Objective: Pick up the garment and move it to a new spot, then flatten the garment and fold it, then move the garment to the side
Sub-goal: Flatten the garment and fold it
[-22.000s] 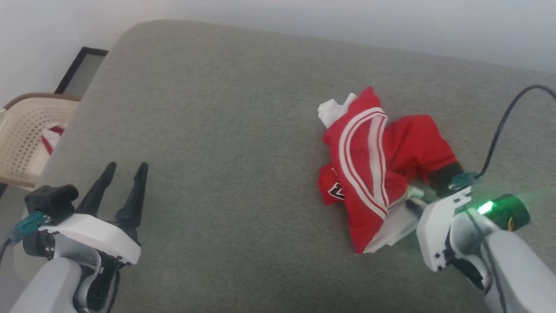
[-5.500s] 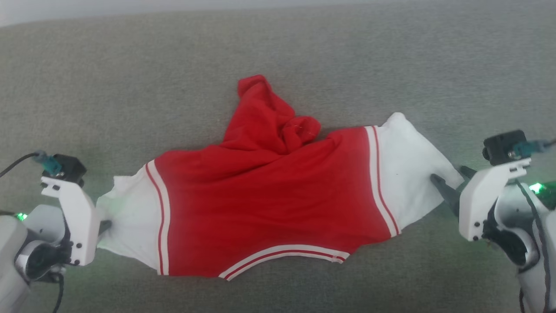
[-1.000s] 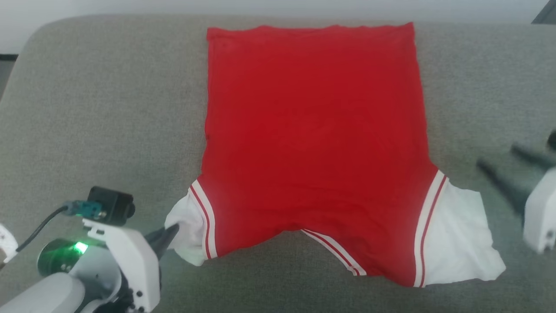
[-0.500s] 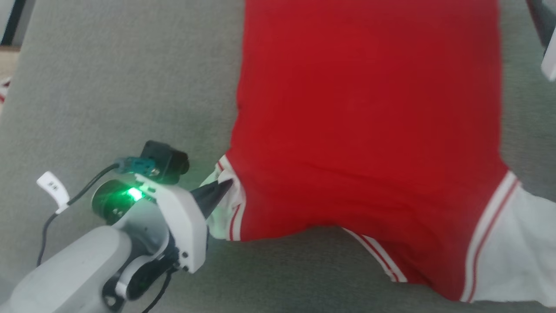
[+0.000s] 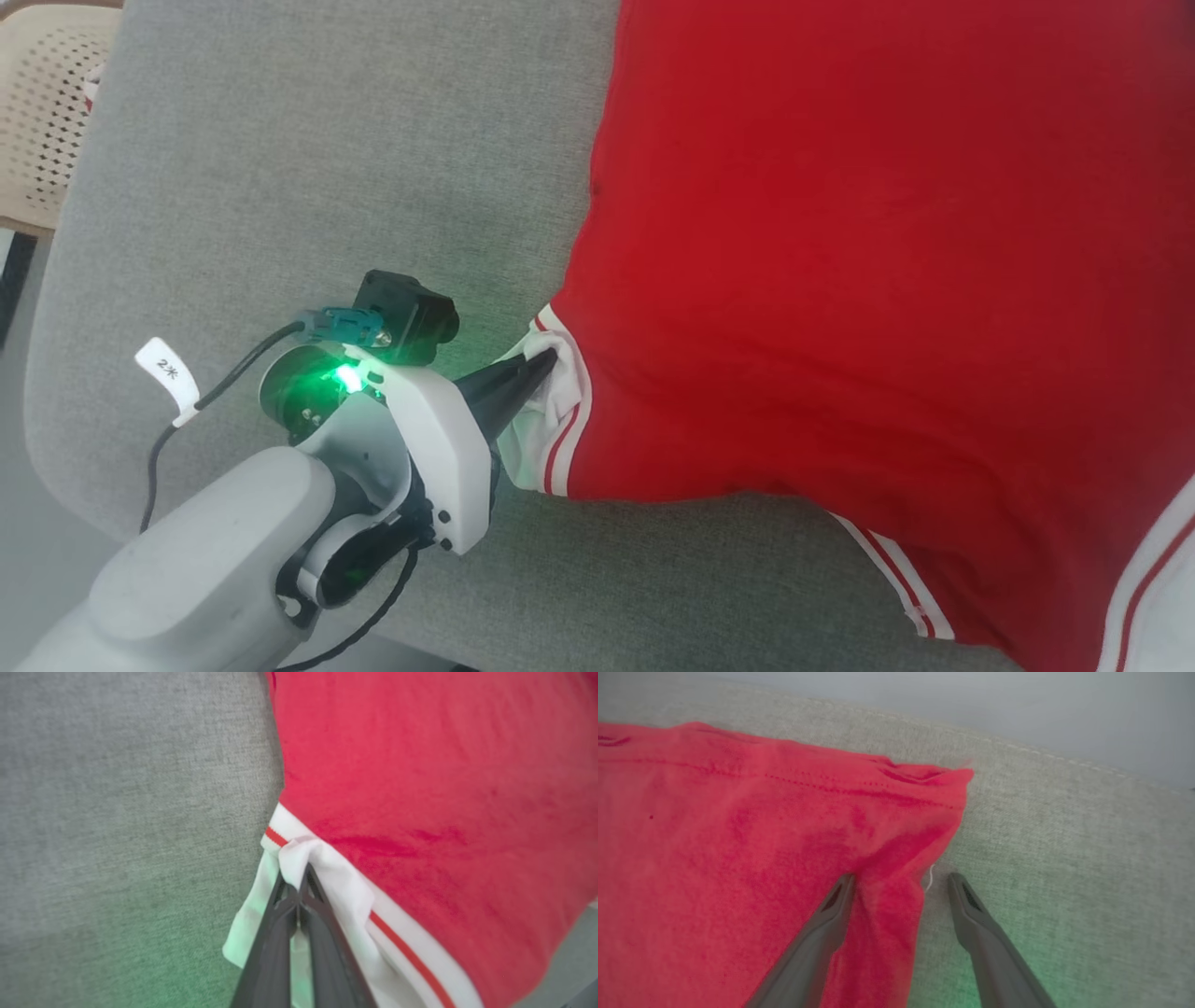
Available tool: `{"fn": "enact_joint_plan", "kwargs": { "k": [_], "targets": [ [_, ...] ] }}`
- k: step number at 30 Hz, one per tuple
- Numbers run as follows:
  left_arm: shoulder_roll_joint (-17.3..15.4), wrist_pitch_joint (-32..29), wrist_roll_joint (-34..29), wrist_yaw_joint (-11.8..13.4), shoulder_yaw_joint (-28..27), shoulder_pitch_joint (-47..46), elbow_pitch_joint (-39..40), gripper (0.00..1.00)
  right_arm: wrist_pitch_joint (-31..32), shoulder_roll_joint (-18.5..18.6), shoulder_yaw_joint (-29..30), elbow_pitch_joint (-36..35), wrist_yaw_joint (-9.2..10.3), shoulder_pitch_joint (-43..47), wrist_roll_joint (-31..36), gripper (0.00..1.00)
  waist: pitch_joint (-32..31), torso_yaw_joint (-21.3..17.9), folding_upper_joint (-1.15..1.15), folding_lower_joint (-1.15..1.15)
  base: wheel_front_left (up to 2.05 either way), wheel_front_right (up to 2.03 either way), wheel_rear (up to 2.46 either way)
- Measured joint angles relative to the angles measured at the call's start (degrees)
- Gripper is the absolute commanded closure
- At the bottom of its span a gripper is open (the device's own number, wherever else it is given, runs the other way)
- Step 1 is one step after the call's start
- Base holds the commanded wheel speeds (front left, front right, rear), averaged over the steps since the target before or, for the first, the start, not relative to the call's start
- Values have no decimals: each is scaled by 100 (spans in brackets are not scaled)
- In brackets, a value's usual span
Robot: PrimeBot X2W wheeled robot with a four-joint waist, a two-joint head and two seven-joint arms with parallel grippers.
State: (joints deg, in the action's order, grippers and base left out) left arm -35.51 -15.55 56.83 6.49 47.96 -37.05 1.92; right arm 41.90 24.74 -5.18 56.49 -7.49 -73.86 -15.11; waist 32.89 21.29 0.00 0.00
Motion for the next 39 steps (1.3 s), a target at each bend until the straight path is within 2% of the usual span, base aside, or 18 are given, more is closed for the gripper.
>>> {"fn": "enact_joint_plan", "kwargs": {
  "k": [1, 2, 8, 12, 18, 24, 27, 31, 35, 39],
  "targets": [
    [18, 10, 11, -15, 0, -2, -33, 100, 92, 8, -26, 82, 0, -68, 33, 93, 6, 13, 0, 0, 0, 0, 0],
    [34, 31, 11, -25, 0, -2, -62, 100, 137, 0, -104, 114, 0, -102, 86, 100, 4, 15, 0, 0, 0, 0, 0],
    [38, 100, 43, -80, -7, -7, -278, 100, -85, 9, -226, 222, -11, -69, 312, 100, -112, -68, 0, 0, 0, 0, 0],
    [-86, 108, 69, -73, -43, 49, -385, 100, 32, -38, -649, -38, -4, 163, 33, 100, -282, -231, 0, 0, 0, 0, 0],
    [-392, 52, 120, 31, -121, 199, -401, 100, 256, 192, -1449, -1400, -1, 1082, -1076, 100, -601, -598, 0, 0, 0, 0, 0],
    [-656, -8, 198, 140, -192, 353, -283, 100, 637, 766, -1619, -3338, 0, 2491, -2006, 100, -945, -973, 0, 0, 0, 0, 0],
    [-775, -58, 248, 207, -201, 427, -193, 100, 797, 990, -1395, -4251, 0, 3361, -2176, 100, -1080, -1159, 0, 0, 0, 0, 0],
    [-880, -107, 268, 288, -230, 488, -80, 100, 1044, 1029, -840, -5310, 0, 4603, -2256, 100, -1223, -1364, 0, 0, 0, 0, 0],
    [-910, -133, 269, 321, -224, 511, -16, 100, 1166, 742, -148, -6050, 0, 5843, -2080, 100, -1315, -1470, 0, 0, 0, 0, 0],
    [-914, -146, 277, 335, -215, 525, -24, 100, 984, 218, 341, -6263, 0, 6622, -1615, 100, -1340, -1504, 0, 0, 0, 0, 0]
  ]
}}
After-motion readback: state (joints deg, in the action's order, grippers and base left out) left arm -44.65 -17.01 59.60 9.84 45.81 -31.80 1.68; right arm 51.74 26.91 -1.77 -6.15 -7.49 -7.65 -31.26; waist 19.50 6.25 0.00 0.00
